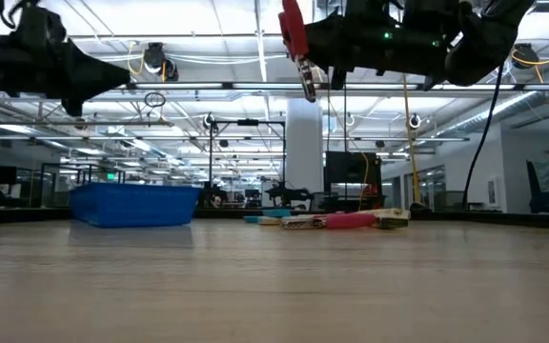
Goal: Pick & Place School Supplies
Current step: Put the pink hole puncher into the top blue bin
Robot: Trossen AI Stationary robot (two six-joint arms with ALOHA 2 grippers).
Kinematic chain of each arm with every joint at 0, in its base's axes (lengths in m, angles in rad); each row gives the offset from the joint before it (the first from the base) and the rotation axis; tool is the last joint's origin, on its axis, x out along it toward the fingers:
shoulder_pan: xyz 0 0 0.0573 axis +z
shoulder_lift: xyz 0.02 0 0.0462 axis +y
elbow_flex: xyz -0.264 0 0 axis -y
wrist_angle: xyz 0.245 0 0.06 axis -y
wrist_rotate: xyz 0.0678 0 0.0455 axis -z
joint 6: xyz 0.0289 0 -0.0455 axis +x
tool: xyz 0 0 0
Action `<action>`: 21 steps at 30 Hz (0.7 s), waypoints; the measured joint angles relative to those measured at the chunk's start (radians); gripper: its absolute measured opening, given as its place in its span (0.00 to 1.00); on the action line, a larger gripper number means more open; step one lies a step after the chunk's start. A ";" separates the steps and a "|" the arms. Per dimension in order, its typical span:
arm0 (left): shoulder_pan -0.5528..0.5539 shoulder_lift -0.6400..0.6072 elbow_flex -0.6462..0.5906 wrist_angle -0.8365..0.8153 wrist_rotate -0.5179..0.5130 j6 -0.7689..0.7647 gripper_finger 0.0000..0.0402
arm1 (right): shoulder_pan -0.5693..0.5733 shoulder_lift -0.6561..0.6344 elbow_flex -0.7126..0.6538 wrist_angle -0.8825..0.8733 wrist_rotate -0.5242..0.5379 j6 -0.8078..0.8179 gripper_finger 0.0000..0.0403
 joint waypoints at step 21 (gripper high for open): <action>0.044 1.220 0.525 0.577 0.068 0.178 0.65 | -0.030 -0.001 0.000 0.109 -0.087 0.037 0.09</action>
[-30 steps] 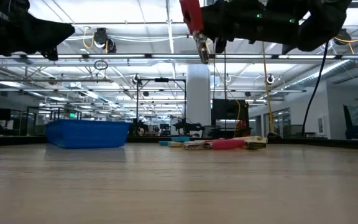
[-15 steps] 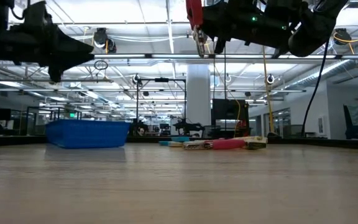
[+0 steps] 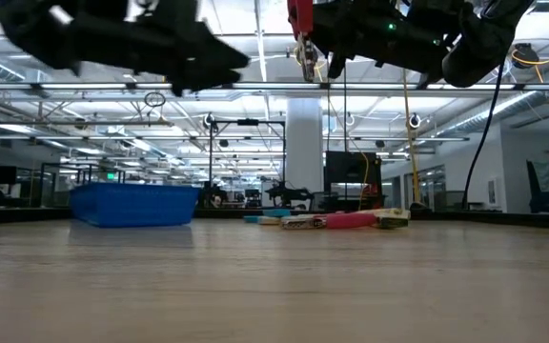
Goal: Pick & Place School Supplies
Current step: Put the pink hole puncher into the top blue bin
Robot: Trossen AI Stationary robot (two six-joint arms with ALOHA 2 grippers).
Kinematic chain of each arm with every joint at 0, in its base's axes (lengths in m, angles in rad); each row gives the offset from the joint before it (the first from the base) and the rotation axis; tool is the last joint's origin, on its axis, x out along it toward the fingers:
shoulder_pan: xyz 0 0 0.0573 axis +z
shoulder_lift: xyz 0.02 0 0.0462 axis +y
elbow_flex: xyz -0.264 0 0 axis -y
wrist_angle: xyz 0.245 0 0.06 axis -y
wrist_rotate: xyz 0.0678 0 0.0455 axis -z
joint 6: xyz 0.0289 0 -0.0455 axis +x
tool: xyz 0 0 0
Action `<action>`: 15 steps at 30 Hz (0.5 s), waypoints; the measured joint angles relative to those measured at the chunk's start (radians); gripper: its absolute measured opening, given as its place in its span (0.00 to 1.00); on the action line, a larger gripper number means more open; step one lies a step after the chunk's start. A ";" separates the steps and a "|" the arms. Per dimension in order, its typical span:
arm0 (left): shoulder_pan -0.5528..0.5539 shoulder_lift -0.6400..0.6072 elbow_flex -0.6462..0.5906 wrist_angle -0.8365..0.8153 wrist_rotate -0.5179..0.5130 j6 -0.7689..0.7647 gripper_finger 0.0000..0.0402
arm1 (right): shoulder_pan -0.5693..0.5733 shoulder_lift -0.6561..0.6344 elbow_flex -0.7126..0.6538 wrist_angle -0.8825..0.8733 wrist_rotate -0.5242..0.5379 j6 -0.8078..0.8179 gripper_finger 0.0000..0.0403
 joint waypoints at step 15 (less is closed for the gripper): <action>0.043 0.295 0.341 0.002 0.178 0.054 0.63 | 0.000 -0.002 0.002 0.016 0.000 -0.001 0.09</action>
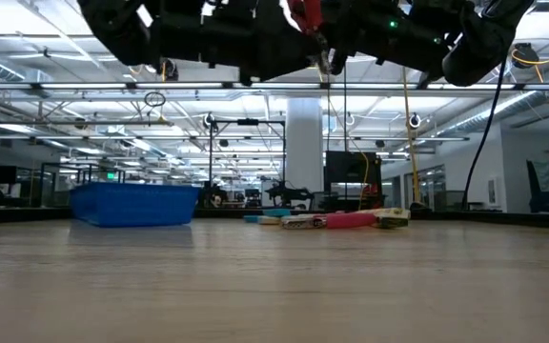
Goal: Pick & Place School Supplies
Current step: Put the pink hole puncher into the top blue bin
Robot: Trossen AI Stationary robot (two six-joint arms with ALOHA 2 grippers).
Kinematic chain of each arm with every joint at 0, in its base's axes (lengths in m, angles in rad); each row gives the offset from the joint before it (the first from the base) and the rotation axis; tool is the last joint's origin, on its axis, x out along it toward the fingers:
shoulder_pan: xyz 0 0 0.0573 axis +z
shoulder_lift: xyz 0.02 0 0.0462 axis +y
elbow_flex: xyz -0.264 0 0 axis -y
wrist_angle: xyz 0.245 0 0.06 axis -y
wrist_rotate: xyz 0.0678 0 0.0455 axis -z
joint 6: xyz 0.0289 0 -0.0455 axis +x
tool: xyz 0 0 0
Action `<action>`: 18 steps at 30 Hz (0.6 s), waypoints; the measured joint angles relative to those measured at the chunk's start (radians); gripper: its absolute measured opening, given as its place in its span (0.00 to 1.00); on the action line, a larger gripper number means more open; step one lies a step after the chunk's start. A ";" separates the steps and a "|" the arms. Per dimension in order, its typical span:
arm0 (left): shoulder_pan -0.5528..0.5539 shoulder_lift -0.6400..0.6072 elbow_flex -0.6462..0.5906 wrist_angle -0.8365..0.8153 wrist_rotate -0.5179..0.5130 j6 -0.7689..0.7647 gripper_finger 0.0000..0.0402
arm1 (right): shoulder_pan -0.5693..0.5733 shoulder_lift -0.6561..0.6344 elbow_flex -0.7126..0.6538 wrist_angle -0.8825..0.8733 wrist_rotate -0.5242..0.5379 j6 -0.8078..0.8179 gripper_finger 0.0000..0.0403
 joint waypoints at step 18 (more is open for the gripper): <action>0.025 0.005 0.032 0.001 0.080 -0.005 0.56 | 0.002 0.002 -0.001 0.014 0.001 0.002 0.09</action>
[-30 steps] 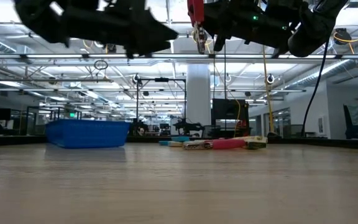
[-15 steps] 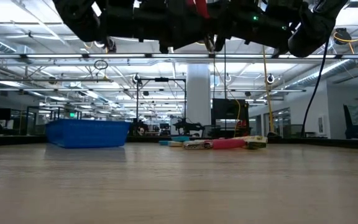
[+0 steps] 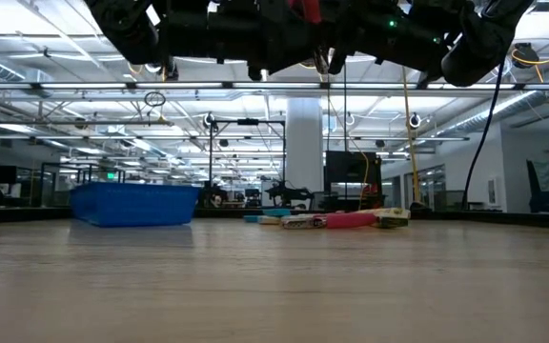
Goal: Pick & Place School Supplies
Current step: Put the pink hole puncher into the top blue bin
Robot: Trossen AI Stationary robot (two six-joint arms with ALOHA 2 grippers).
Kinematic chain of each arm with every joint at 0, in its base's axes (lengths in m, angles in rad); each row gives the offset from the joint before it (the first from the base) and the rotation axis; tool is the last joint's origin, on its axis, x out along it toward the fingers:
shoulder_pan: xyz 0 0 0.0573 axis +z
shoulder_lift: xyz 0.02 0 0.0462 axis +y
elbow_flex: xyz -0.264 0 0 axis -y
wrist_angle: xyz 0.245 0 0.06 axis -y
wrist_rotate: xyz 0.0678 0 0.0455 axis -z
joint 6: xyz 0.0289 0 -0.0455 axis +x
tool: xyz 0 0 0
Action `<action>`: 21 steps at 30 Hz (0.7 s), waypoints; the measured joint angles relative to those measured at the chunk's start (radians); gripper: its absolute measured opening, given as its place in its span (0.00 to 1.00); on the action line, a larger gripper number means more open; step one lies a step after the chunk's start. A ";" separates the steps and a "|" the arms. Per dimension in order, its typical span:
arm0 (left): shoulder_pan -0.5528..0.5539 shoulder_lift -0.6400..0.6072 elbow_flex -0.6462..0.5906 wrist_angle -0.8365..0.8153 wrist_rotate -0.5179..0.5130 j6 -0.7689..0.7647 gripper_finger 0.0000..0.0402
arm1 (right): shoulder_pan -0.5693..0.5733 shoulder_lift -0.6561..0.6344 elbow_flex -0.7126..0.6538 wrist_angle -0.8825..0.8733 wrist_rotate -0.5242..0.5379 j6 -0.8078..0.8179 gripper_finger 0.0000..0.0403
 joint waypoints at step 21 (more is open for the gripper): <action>0.013 -0.128 0.016 -0.308 -0.056 -0.012 0.25 | -0.034 -0.156 -0.001 -0.369 -0.029 0.025 0.40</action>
